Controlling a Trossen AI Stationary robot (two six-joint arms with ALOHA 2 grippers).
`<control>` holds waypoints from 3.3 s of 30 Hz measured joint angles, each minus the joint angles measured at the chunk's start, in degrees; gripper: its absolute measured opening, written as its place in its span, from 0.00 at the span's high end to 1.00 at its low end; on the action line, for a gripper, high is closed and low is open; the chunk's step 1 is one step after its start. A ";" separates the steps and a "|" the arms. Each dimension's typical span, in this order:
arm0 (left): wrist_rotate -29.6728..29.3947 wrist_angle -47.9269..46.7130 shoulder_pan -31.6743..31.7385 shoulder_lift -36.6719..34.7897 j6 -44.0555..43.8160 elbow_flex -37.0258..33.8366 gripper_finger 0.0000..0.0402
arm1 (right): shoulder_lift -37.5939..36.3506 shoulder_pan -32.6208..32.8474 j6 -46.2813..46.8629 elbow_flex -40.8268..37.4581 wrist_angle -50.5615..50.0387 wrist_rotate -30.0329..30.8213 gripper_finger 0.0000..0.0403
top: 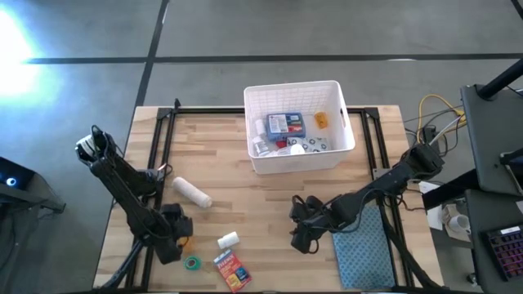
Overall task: Pick & place medical supplies in basket/bin
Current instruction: Put the orange medicine bottle into the white bin
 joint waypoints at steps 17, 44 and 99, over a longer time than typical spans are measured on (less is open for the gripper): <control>-1.02 -5.11 -0.02 -0.02 39.57 6.51 0.22 | 0.00 -0.50 -0.46 -0.35 -0.17 -0.02 0.40; -0.70 6.99 0.04 0.00 58.94 -7.43 0.26 | 0.00 -0.50 7.08 -0.42 -0.41 -0.17 0.40; -15.34 17.48 62.61 1.44 64.76 40.39 0.50 | 0.00 -0.47 5.69 -0.42 -0.28 -4.70 0.40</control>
